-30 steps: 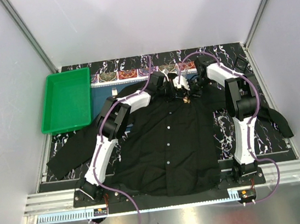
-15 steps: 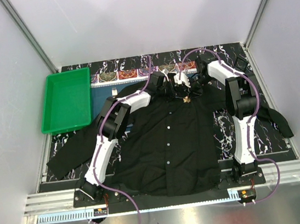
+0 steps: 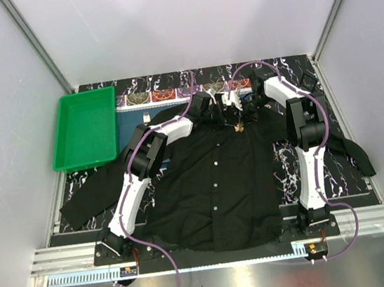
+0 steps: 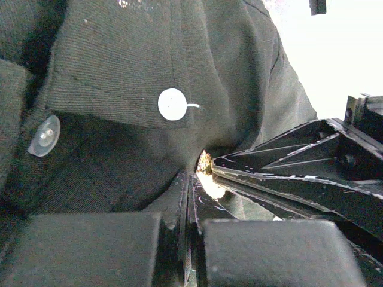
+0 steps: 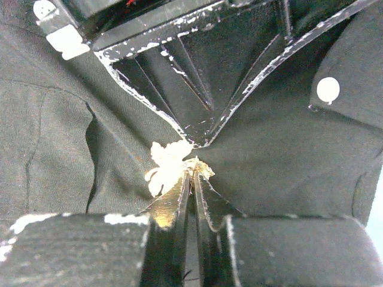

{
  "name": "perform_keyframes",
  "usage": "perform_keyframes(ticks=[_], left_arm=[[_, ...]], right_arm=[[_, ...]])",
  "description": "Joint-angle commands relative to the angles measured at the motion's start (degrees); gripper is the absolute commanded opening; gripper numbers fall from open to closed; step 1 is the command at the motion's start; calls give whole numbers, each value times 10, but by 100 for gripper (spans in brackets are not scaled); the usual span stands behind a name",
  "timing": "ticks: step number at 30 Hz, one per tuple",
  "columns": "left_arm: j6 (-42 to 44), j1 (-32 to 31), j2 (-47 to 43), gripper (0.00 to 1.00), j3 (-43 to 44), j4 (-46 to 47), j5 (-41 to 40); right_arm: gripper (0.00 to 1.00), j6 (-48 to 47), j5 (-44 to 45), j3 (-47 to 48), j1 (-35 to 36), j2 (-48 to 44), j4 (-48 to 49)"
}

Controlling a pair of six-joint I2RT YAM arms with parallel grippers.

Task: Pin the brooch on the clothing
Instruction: Pin the brooch to the clothes.

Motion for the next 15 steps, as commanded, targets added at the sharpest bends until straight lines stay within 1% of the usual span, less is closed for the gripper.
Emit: perform_keyframes(ticks=[1, 7, 9, 10, 13, 15], left_arm=[[13, -6, 5, 0, 3, -31, -15], [13, -6, 3, 0, -1, -30, -14], [14, -6, 2, 0, -3, -29, -14], [12, -5, 2, 0, -3, -28, -13], [12, -5, 2, 0, -3, -27, -12], [12, -6, 2, 0, -4, -27, -12]], right_arm=[[10, -4, -16, 13, 4, 2, -14], [3, -11, -20, 12, 4, 0, -18], [7, -9, -17, 14, 5, -1, -19], [15, -9, -16, 13, 5, -1, -19], [19, -11, -17, 12, 5, -7, -15], [19, -11, -19, 13, 5, -11, -15]])
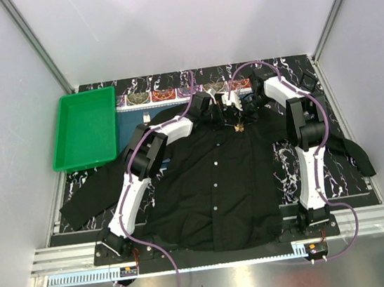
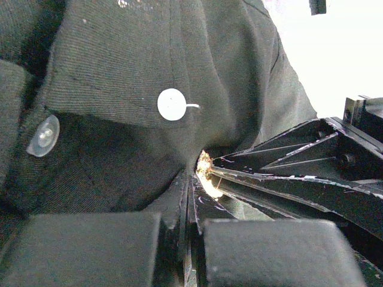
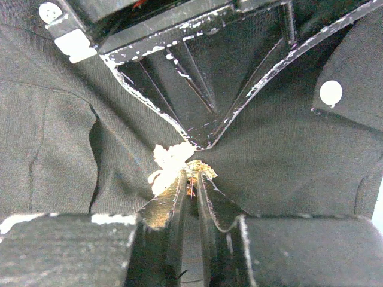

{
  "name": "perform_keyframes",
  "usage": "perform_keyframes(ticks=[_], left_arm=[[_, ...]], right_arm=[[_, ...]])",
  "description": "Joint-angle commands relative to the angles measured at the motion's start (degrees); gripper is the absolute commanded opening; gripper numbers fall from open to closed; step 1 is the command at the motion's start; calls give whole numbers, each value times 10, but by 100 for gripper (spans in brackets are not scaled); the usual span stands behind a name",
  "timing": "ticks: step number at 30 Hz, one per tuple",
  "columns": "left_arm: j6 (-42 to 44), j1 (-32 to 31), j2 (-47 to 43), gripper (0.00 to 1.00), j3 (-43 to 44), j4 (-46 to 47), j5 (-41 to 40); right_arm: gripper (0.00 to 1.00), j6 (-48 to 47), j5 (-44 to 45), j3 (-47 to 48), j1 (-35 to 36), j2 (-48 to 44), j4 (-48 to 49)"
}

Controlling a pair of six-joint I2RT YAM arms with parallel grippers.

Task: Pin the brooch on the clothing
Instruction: Pin the brooch to the clothes.

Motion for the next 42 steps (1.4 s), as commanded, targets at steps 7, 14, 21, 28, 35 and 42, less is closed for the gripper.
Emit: perform_keyframes(ticks=[7, 14, 21, 28, 35, 42], left_arm=[[12, -4, 2, 0, -3, -26, -11], [12, -4, 3, 0, -6, -26, -9], [10, -4, 2, 0, -6, -25, -10], [10, -5, 2, 0, -8, -23, -9], [10, -4, 1, 0, -10, -21, -8], [10, -4, 1, 0, -11, -18, -7]], right_arm=[[16, -11, -15, 18, 2, -19, -12], [14, -12, -18, 22, -4, -23, -12], [18, -12, -28, 22, -8, -33, -12], [17, -16, -26, 18, -12, -39, -14], [10, -17, -30, 22, -12, -35, -14], [14, -18, -37, 20, -12, -41, -22]])
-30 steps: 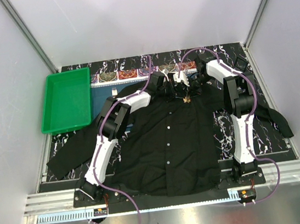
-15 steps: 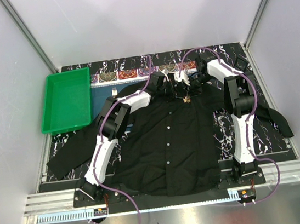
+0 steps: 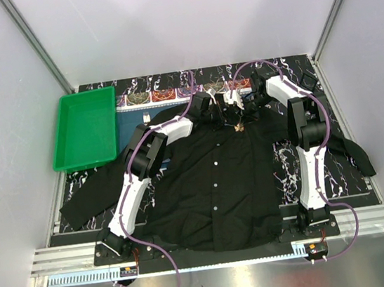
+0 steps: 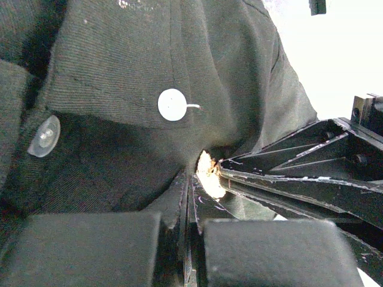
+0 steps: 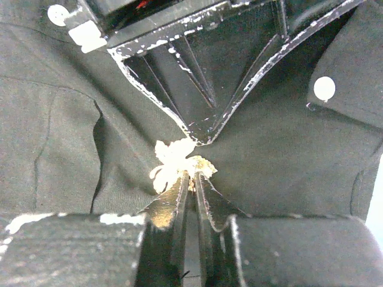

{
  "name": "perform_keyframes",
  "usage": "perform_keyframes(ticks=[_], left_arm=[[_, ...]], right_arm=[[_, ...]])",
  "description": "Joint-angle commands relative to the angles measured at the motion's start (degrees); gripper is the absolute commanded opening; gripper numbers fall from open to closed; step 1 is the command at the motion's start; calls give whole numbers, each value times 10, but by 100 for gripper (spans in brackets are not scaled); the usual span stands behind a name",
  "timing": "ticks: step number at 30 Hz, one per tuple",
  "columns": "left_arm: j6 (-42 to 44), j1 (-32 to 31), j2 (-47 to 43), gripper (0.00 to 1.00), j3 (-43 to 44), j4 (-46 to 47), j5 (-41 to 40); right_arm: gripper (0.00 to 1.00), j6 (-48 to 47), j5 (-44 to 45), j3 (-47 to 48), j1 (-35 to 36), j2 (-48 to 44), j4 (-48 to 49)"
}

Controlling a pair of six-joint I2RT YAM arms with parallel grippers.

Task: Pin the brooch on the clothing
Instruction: Pin the brooch to the clothes.

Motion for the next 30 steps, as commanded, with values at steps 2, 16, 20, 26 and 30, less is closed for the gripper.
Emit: perform_keyframes(ticks=[2, 16, 20, 26, 30], left_arm=[[6, -4, 2, 0, -10, -21, -6], [-24, 7, -35, 4, -73, 68, 16], [-83, 22, -62, 4, -136, 177, 36], [-113, 27, -59, 15, -140, 240, 69], [-132, 27, -60, 23, -161, 277, 66]], right_arm=[[10, -16, -26, 12, -2, -45, -19], [0, -15, 1, 15, 9, -12, -17], [0, -17, 5, 13, 19, -9, -18], [0, -26, 20, -3, 29, -4, -14], [0, -30, 32, -12, 31, -2, -8]])
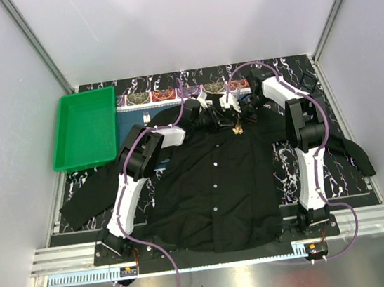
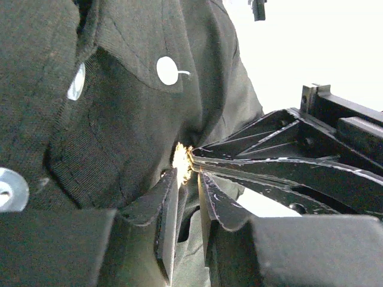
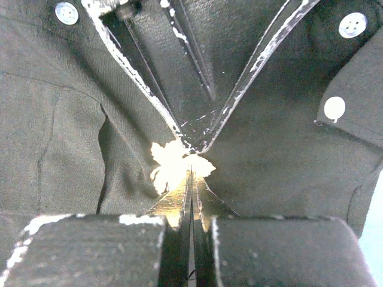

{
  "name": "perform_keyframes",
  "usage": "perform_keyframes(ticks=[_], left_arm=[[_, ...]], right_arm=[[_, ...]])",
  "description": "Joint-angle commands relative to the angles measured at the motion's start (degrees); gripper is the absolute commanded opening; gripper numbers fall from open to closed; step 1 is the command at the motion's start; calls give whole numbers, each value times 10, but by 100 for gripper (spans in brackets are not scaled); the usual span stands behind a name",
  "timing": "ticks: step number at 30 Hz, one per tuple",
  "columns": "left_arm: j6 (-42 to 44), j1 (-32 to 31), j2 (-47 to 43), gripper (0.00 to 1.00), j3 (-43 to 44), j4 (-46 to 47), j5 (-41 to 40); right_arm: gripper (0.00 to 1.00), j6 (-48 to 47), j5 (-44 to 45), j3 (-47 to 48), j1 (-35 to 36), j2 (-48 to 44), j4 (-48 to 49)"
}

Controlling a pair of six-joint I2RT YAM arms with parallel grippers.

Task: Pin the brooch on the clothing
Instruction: Pin the brooch to the clothes.

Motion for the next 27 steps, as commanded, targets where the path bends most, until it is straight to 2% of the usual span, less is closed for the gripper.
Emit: perform_keyframes(ticks=[1, 4, 19, 27], left_arm=[[-26, 5, -19, 23, -13, 60, 13], [-23, 5, -17, 13, -7, 60, 17], [8, -10, -7, 11, 24, 10, 23], [-34, -12, 2, 10, 19, 75, 39]], right_arm=[[0, -14, 14, -11, 8, 7, 3], [0, -21, 25, -14, 10, 10, 5], [0, -20, 37, -25, 16, 8, 18], [0, -27, 43, -23, 17, 7, 18]])
